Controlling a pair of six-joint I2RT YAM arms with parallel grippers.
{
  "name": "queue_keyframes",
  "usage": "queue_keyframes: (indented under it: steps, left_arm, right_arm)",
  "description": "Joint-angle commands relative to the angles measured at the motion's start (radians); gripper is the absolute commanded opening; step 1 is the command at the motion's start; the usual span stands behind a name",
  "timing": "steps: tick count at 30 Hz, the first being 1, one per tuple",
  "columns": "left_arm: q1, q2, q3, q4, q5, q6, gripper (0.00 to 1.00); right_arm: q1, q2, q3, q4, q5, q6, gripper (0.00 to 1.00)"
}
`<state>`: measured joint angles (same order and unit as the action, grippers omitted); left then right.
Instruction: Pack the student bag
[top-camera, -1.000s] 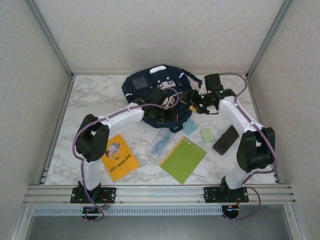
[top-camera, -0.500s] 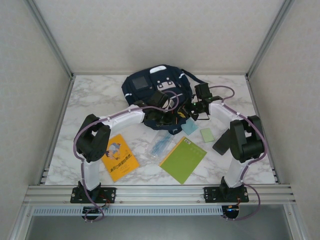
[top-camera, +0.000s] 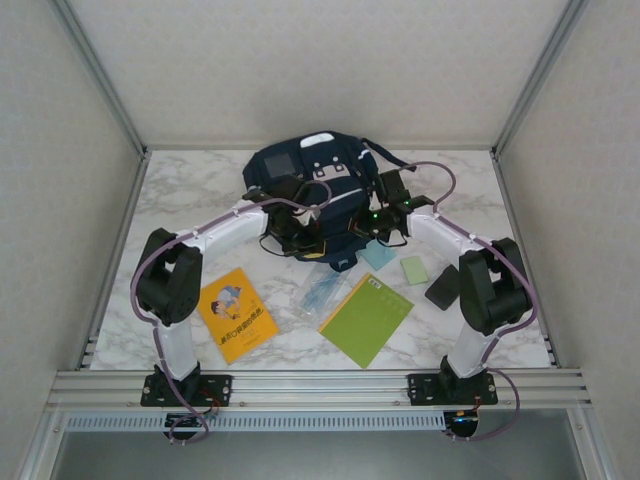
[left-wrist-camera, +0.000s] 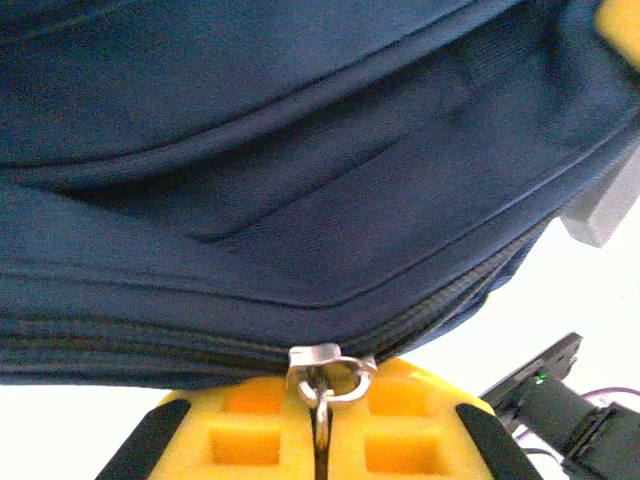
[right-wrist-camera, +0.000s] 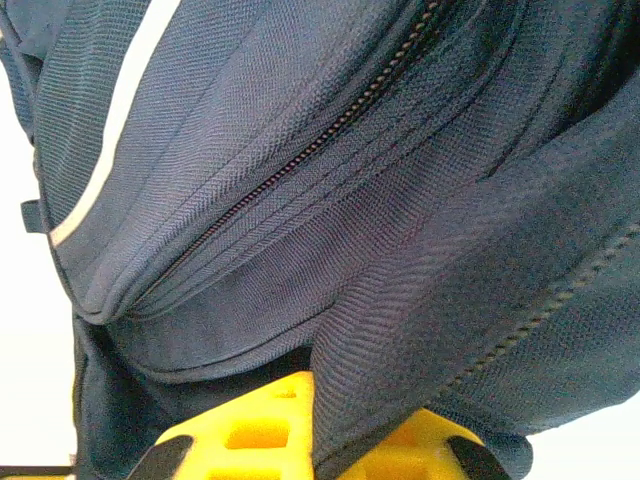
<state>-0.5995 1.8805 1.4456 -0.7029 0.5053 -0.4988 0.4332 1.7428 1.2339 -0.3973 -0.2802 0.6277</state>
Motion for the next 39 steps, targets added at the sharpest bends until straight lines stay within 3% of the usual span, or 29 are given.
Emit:
queue_keyframes:
  steps: [1,6,12,16,19,20,22,25,29,35,39]
  left_arm:
    - [0.093,-0.06,0.005,-0.241,-0.059,0.085,0.0]
    - [0.188,-0.064,0.028,-0.357,-0.134,0.197,0.0]
    - [0.217,-0.019,0.045,-0.277,-0.248,0.263,0.0]
    - [0.215,-0.01,0.024,-0.13,-0.26,0.327,0.0]
    - [0.201,-0.021,0.02,-0.058,-0.164,0.287,0.0]
    - [0.186,-0.027,0.025,-0.045,-0.146,0.272,0.0]
    - [0.131,-0.041,0.043,-0.029,-0.133,0.237,0.0]
    - [0.054,-0.075,0.042,0.055,-0.115,0.16,0.0]
    - [-0.019,-0.076,0.047,0.155,-0.095,0.092,0.0]
    - [-0.052,-0.055,0.053,0.248,-0.07,0.029,0.0]
    - [-0.057,-0.052,0.044,0.261,-0.09,0.024,0.0]
  right_arm:
    - [-0.03,-0.019,-0.018,-0.028,0.207,-0.101,0.0]
    - [-0.03,-0.026,0.014,-0.057,0.25,-0.154,0.0]
    - [-0.031,-0.029,0.043,-0.04,0.169,-0.172,0.0]
    - [-0.033,-0.034,0.06,-0.053,0.129,-0.192,0.0]
    - [-0.043,-0.017,0.105,-0.094,0.116,-0.178,0.0]
    - [-0.045,-0.012,0.123,-0.116,0.101,-0.158,0.08]
    - [-0.045,-0.012,0.172,-0.167,0.057,-0.091,0.38]
    - [-0.045,-0.058,0.181,-0.191,0.023,0.005,0.58]
    - [-0.045,-0.149,0.123,-0.187,-0.017,0.118,0.67]
    - [-0.04,-0.263,-0.101,-0.039,-0.139,0.339,0.69]
    - [-0.033,-0.296,-0.183,0.04,-0.136,0.428,0.7]
